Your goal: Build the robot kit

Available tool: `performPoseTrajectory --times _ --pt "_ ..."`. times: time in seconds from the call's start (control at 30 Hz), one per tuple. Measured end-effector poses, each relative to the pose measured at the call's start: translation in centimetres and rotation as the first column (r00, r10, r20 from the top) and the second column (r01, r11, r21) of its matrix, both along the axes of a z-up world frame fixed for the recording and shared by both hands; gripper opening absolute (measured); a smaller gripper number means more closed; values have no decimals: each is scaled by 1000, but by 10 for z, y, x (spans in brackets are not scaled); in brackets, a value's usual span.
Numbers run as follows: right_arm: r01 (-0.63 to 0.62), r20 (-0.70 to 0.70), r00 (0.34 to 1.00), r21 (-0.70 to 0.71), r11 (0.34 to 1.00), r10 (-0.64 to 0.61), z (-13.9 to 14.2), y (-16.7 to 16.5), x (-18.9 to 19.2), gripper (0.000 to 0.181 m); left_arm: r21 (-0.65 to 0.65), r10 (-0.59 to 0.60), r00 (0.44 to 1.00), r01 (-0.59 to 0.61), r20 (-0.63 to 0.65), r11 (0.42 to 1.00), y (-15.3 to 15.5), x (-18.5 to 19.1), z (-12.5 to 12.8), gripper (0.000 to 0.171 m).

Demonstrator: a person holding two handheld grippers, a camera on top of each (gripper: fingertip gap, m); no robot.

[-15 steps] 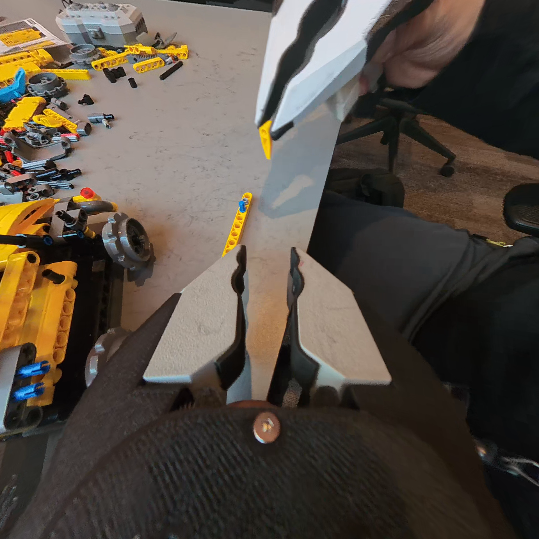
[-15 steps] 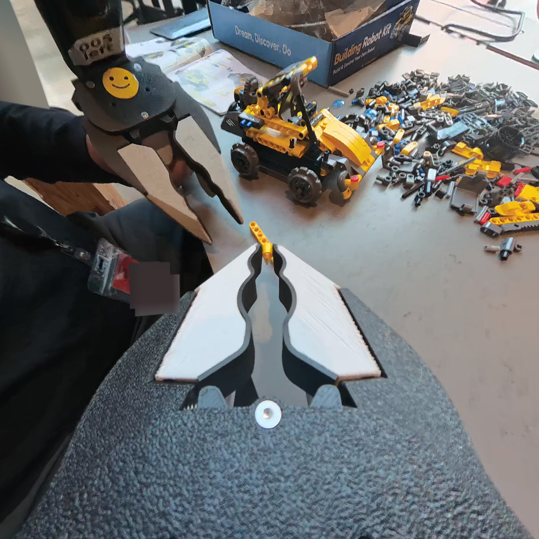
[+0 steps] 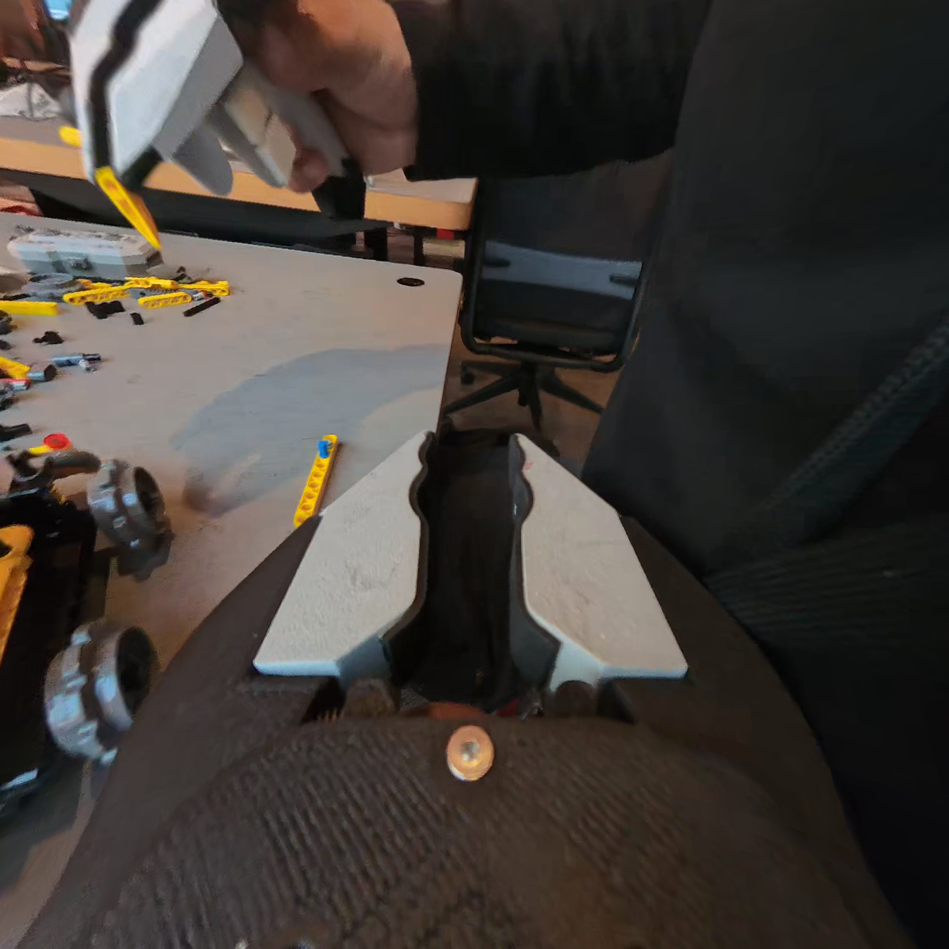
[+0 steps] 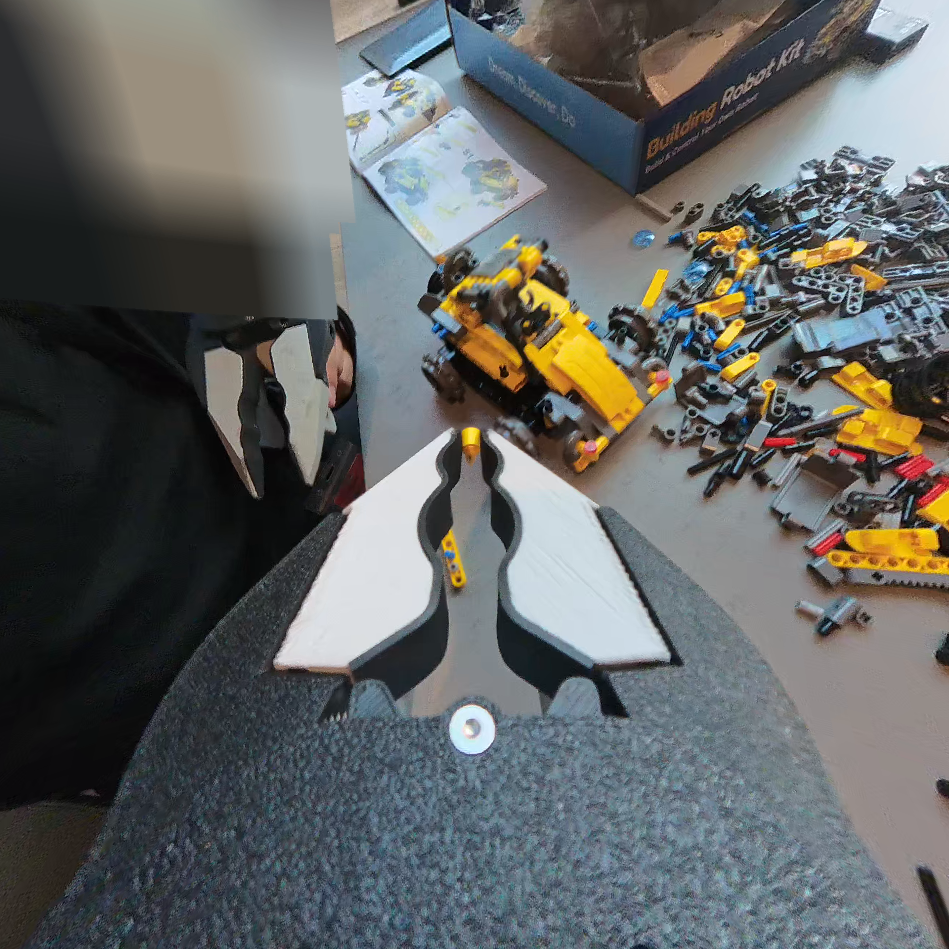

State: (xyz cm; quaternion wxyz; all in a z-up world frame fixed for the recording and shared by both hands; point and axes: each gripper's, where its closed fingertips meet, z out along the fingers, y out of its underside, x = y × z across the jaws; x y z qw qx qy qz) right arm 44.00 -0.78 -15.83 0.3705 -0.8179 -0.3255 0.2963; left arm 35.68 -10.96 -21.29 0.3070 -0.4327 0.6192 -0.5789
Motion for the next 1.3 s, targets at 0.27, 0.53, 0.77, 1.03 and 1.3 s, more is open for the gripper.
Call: performPoseTrajectory --times 0.27,0.53,0.77,1.03,1.3 --pt "130 -337 938 108 986 -86 54 36 -58 6 -256 39 999 -29 34 966 31 -13 23 28" --pt "241 -345 922 147 959 -178 17 -2 -32 6 -204 118 993 -120 -23 972 40 -11 13 26" --pt "167 -38 986 114 979 -164 -31 -31 7 6 -57 241 952 -255 -189 965 53 5 -8 27" --pt "-3 303 953 89 996 -24 -74 -56 -6 7 236 273 890 -196 -365 952 60 43 -36 28" --pt "-71 478 877 32 997 47 -97 -55 -5 7 341 242 841 -74 -484 937 51 53 -69 20"
